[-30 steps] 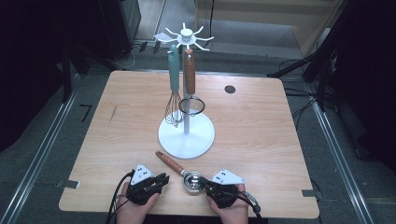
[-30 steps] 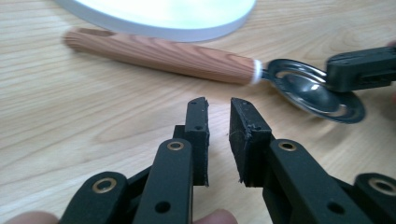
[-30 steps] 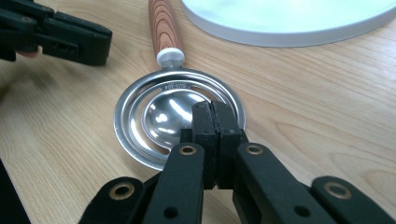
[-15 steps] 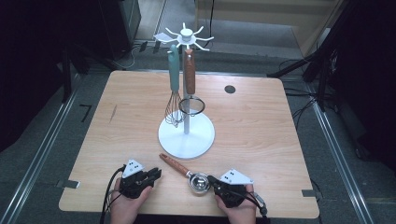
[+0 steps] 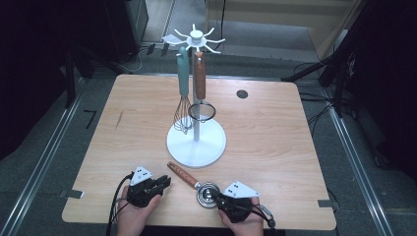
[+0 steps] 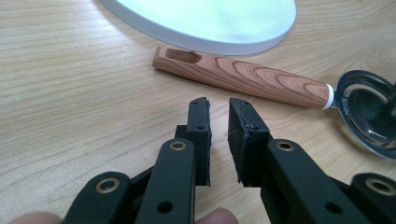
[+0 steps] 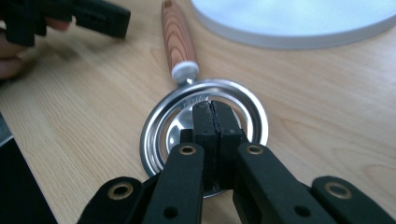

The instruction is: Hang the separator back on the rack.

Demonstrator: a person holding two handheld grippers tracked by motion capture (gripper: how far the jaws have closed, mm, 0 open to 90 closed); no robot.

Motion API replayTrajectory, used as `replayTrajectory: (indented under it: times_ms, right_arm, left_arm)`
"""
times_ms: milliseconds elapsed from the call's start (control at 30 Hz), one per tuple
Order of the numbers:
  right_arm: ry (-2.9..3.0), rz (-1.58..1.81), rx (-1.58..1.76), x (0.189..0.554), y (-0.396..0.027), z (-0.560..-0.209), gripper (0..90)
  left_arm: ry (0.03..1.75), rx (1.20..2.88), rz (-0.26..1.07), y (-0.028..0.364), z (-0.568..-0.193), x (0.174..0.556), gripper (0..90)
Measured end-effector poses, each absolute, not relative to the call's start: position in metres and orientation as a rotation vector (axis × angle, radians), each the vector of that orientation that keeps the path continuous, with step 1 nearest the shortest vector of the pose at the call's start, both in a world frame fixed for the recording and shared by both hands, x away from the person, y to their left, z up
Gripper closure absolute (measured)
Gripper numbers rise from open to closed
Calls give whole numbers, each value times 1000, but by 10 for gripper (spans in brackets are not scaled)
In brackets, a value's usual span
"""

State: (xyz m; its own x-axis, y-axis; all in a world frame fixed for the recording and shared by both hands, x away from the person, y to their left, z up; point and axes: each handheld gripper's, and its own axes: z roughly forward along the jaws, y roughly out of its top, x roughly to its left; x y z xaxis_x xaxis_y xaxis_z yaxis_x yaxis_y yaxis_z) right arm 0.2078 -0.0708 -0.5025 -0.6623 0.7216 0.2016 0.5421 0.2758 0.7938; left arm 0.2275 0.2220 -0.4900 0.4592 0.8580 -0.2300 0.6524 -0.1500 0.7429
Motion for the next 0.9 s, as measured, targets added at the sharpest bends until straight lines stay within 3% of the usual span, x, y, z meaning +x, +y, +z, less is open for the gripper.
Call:
replayTrajectory:
  times_ms: [900]
  right_arm:
    - [2269, 1200, 1274, 218, -127, -507, 900]
  left_arm:
    - [1262, 1881, 309, 220, -489, 232, 791]
